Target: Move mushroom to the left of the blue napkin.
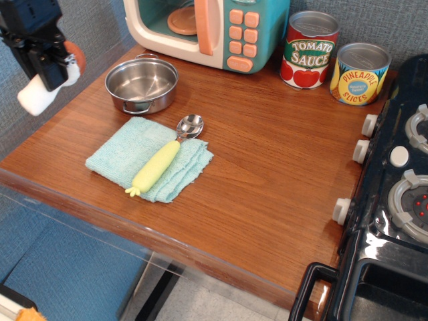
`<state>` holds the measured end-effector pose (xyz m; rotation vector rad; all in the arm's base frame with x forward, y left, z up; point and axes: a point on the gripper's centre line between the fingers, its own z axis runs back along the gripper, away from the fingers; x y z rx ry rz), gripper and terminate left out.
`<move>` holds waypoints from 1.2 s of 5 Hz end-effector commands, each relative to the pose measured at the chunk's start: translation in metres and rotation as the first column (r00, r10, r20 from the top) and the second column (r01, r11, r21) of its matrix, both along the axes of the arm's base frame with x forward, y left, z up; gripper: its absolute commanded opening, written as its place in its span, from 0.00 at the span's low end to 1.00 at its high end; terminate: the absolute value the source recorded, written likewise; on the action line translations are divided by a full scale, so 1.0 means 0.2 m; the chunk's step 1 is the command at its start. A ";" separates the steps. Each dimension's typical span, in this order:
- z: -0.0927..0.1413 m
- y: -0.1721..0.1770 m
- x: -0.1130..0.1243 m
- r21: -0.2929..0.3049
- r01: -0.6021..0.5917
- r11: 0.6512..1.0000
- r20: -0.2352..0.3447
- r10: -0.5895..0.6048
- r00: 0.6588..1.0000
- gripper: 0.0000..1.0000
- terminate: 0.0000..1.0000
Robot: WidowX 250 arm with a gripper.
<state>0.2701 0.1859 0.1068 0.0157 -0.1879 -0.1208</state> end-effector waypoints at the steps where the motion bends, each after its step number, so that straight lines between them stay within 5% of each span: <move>1: -0.05 -0.01 -0.01 0.002 0.005 1.000 -0.020 -0.005 1.000 1.00 0.00; 6: -0.06 -0.04 0.00 0.046 0.034 0.998 -0.043 -0.032 0.999 1.00 0.00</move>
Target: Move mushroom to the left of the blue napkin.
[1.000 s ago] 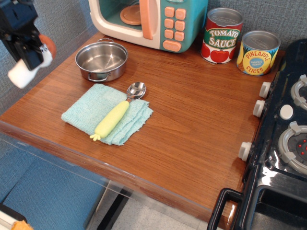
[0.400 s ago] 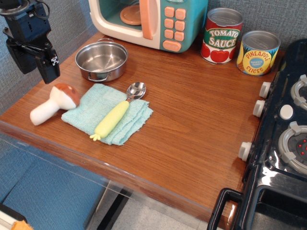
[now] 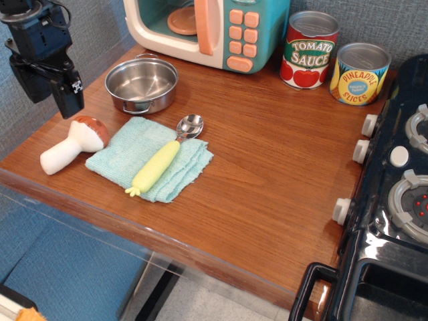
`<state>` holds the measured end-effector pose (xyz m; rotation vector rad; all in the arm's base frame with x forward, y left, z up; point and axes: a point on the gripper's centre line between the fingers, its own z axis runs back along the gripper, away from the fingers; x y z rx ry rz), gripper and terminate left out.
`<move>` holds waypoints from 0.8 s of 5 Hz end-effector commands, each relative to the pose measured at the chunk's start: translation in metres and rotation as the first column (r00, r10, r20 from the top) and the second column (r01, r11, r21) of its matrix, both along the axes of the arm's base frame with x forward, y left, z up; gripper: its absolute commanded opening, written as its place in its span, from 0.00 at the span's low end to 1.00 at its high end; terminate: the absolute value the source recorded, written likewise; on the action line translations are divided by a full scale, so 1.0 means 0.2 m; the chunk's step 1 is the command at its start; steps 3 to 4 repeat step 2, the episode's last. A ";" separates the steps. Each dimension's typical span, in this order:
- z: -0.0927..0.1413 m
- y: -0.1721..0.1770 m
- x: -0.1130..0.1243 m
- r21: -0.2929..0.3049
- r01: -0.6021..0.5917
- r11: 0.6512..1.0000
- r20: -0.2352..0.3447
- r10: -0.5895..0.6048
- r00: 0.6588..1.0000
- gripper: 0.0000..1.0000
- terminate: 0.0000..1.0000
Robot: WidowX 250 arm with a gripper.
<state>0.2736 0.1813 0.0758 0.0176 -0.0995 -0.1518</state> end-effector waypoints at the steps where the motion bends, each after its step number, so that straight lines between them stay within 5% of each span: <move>1: 0.09 -0.02 -0.02 0.036 0.004 0.999 0.046 -0.006 0.999 1.00 0.00; 2: 0.09 -0.02 -0.02 0.036 0.004 0.999 0.046 -0.006 0.999 1.00 1.00; 4: 0.09 -0.02 -0.02 0.036 0.004 0.999 0.046 -0.006 0.999 1.00 1.00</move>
